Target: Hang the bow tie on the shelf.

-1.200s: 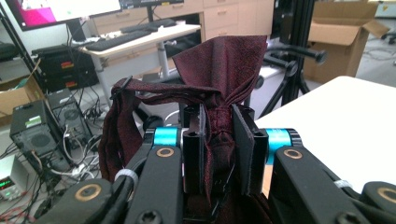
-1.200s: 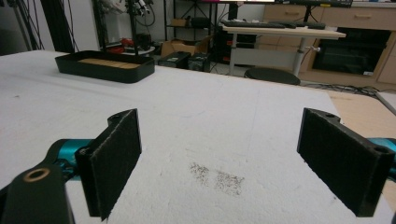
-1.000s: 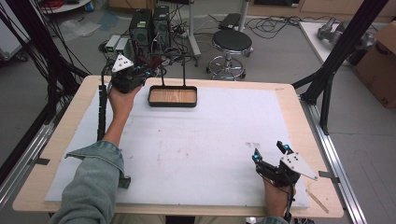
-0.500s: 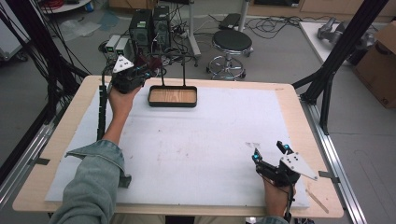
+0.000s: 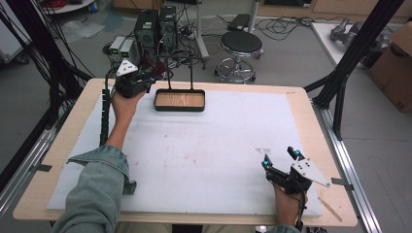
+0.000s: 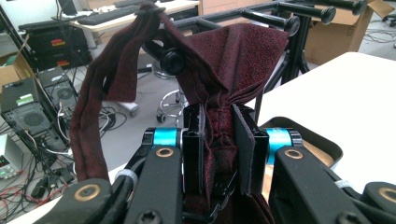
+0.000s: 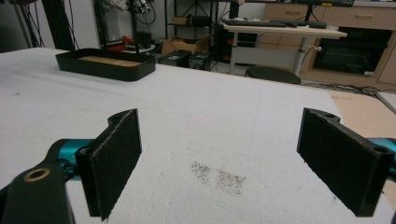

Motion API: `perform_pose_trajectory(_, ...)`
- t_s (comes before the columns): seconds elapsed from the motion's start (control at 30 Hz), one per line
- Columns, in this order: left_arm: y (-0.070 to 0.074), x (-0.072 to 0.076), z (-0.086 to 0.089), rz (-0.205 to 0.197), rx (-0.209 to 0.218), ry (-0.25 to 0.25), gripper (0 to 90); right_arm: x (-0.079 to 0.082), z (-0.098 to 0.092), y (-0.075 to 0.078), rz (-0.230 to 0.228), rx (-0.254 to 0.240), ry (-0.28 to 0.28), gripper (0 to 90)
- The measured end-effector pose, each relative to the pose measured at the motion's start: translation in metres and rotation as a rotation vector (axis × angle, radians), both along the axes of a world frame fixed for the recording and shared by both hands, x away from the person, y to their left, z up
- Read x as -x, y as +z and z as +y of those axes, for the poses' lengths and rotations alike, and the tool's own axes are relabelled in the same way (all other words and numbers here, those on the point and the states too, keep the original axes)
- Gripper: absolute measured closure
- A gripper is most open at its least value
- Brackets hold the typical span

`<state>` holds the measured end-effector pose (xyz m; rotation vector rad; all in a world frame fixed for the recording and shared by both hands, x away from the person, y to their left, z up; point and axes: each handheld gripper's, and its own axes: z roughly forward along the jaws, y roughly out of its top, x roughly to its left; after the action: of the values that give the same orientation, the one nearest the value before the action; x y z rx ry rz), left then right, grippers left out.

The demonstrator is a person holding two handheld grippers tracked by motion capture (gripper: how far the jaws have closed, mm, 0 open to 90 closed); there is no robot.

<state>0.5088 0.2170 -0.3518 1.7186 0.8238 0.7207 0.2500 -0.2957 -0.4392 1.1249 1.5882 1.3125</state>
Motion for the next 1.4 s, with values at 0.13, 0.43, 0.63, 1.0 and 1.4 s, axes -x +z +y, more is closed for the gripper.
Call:
perform_pose_trajectory(0.13,-0.002,-0.001,0.001,0.006,-0.02,0.002,74.5,0.0,0.0,0.0,0.0,0.001,0.001,12.8)
perform_pose_trajectory(0.43,-0.011,-0.006,0.002,0.036,-0.068,0.02,74.2,-0.001,0.0,0.0,-0.003,0.009,0.004,12.8)
perform_pose_trajectory(0.63,-0.013,-0.008,0.001,0.031,-0.067,0.021,73.5,-0.001,0.0,0.0,-0.003,0.008,0.004,12.8)
perform_pose_trajectory(1.0,-0.014,-0.009,0.006,0.038,-0.046,0.033,59.5,-0.001,0.0,0.0,-0.002,0.009,0.001,12.9)
perform_pose_trajectory(1.4,-0.001,0.02,0.011,-0.008,-0.037,-0.006,55.1,0.0,0.001,0.0,-0.005,0.005,0.0,13.0)
